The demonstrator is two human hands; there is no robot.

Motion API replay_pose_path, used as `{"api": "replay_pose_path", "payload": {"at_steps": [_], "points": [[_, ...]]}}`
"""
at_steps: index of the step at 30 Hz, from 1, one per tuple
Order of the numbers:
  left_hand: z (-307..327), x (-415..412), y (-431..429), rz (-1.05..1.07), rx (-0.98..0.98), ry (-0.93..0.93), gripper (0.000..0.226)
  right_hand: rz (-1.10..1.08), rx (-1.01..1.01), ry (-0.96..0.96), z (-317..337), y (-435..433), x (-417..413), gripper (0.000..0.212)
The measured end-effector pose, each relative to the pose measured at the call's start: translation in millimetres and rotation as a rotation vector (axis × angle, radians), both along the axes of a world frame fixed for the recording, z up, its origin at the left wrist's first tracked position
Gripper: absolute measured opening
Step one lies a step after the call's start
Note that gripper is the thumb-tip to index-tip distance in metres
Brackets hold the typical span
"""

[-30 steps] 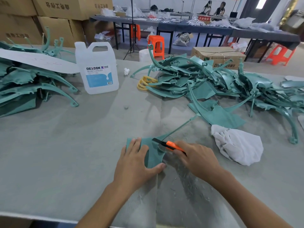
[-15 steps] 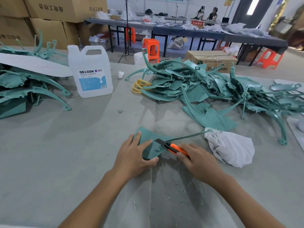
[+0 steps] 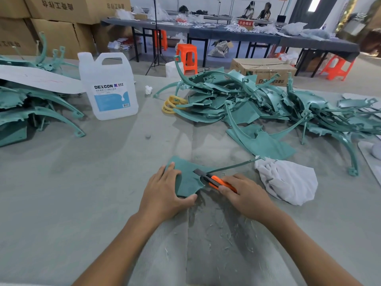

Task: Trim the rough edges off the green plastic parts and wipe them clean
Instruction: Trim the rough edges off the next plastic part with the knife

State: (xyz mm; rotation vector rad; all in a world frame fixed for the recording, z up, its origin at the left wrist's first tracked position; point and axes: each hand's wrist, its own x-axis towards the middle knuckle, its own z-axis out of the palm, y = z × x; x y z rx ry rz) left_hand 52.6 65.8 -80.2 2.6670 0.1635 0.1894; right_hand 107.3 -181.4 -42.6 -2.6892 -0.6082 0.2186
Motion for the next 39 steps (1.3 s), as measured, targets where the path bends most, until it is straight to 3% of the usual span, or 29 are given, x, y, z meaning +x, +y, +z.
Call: {"api": "replay_pose_path", "payload": {"at_steps": [8,14,19,23,27,39], "points": [[0,-1,1,-0.025,-0.022,-0.009,0.082,0.083,0.295,0.251,5,-13,10,0.022],[1,-2,-1,-0.015,-0.012,0.006,0.084,0.066,0.119,0.162,4,-2,14,0.022],[2,-2,0,-0.016,-0.028,-0.006,0.083,0.072,0.322,0.305,3,-18,12,0.016],[2,-1,1,-0.018,-0.033,-0.011,0.082,0.12,0.161,0.098,1,-29,15,0.017],[0,-2,1,-0.019,-0.026,-0.007,0.078,0.209,0.05,0.075,1,-32,17,0.011],[3,-2,-2,0.005,-0.012,0.011,0.077,0.166,0.099,0.026,-4,-31,20,0.024]]}}
